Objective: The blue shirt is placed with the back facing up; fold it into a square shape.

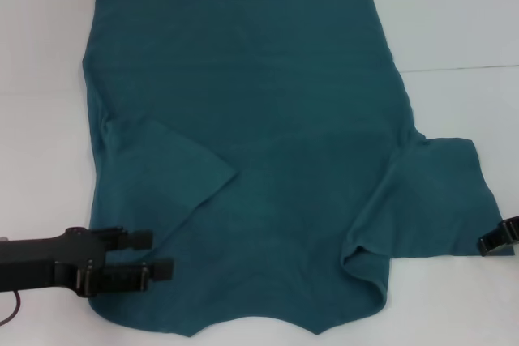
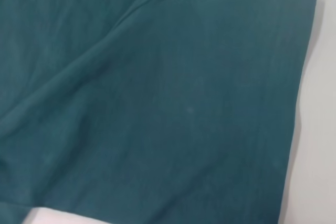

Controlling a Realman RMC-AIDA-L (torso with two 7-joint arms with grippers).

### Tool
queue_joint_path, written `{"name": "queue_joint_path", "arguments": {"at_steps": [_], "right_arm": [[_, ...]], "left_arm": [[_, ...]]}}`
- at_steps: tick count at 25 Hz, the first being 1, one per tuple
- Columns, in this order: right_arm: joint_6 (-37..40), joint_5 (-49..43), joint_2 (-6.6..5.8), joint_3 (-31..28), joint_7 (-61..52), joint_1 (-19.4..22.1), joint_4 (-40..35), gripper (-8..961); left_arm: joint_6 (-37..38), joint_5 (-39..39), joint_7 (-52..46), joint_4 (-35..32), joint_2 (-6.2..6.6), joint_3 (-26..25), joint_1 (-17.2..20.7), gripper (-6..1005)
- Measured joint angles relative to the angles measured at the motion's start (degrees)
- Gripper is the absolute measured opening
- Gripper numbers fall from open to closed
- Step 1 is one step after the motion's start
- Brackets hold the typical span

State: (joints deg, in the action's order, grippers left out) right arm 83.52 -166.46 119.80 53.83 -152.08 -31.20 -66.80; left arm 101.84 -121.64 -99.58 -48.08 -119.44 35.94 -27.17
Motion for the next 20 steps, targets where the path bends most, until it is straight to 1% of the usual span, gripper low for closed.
{"name": "queue_joint_path", "arguments": {"at_steps": [7,13,18,20], "right_arm": [[-0.96,-0.11,-0.06,0.21,-0.33,-0.45,1.73,733],[-1.75,-0.74,-0.09,0.58,-0.03,-1.34,3.25,672],[-2.66,-0.92,-0.23,2.4,0.13,-1.97,4.57,621],[-2.93,-0.93,-0.21,3.03,0.01,-2.01,4.62,554]], "left_arm": [[-0.25,0.0,0.0,0.0,0.0,0.0,-0.1,828],[-0.25,0.06,0.0,0.0,0.0,-0.03,-0.23,828],[-0.24,0.07,-0.05,0.0,0.0,-0.15,-0.26,828],[-0.24,0.07,-0.13,0.0,0.0,-0.15,-0.26,828]]}}
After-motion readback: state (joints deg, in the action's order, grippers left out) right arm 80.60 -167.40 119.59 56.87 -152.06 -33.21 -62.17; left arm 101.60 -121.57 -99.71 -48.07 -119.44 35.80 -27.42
